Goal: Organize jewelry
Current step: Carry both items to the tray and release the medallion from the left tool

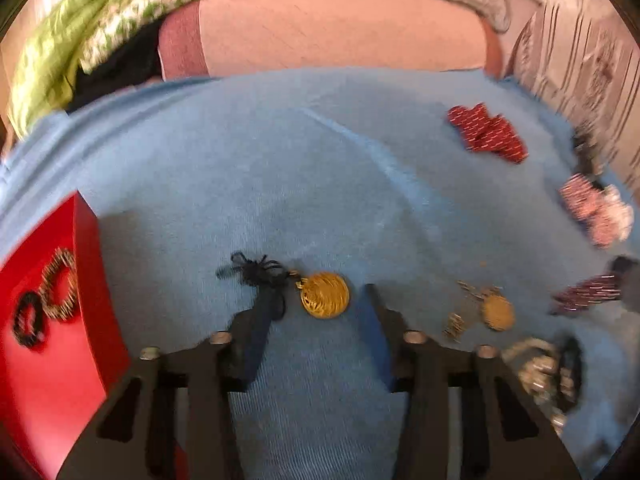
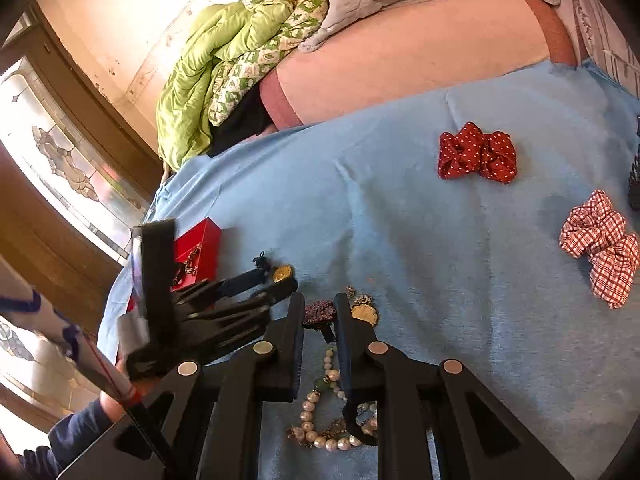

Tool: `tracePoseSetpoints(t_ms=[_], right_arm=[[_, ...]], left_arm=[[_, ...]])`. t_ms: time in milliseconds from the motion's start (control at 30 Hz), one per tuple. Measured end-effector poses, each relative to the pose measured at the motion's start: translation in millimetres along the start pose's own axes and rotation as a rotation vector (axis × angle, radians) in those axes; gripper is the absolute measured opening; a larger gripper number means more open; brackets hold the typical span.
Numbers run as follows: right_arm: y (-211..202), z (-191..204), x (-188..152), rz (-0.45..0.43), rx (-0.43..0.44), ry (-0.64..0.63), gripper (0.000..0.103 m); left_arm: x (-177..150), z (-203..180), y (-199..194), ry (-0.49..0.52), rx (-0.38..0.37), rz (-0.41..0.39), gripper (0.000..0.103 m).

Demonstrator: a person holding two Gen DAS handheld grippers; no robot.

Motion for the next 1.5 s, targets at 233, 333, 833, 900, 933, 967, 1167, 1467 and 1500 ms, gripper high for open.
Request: tracePoseSetpoints(t_ms=[233,333,833,900,933,967,1167,1467,1500], right_arm=[[-5.2,-1.9,5.1,-0.016,0.013,0.014,0.016],[-7.9,2.4,6.4,-0.026,0.023,0.007,0.016],[-13.6,22.7,4.4,-0.056,0.042,-0.024,0.016],[-11.9,27.1,3.8,-0.060,0.044,-0.031,0.016],[-10.6,29.6,3.9,-0.061,0.046,-0.036,0.016],[-10.0,31.8,4.0,-0.062,0.047,-0.040,0.016],[-1.3,51.0,0.2,-0.065,0.064,-0.065,0.016],[9.0,82.3,-9.2,-0.067,0.099,-0.085,0.016],[9.6,87.2,-10.8,-0.068,0.105,-0.082,0.016]], left_arm=[[6.7,2.1,-17.6,-0.052,-0.081,-0.076,0.024],[9.4,2.8,-37.0,-0.071,-0.117,-0.114,0.024],[25.2,35.8,-142.3,-0.117,-0.099,-0.281,0.024],[22.8,48.7,-143.2,-0.132,-0.085,-0.288,0.024],[21.3,53.7,-142.3,-0.142,-0.081,-0.286,0.024],[18.6,60.8,-140.4,-0.160,-0.078,-0.281,0.024],[13.8,88.6,-138.6,-0.206,-0.086,-0.276,0.024],[2.5,121.7,-148.3,-0.245,-0.079,-0.274,0.024],[0.6,125.2,-149.4,-0.251,-0.076,-0.272,0.024]])
Point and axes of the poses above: each gripper's, at about its wrist camera, not at the fingertips, and y roughly the way its jaws point, z to its left, x to its top, the point moved 9 cm from there along y, roughly the way its jaws point, and after that the axes turned 10 degrees about -z, right-handed, at the moved point
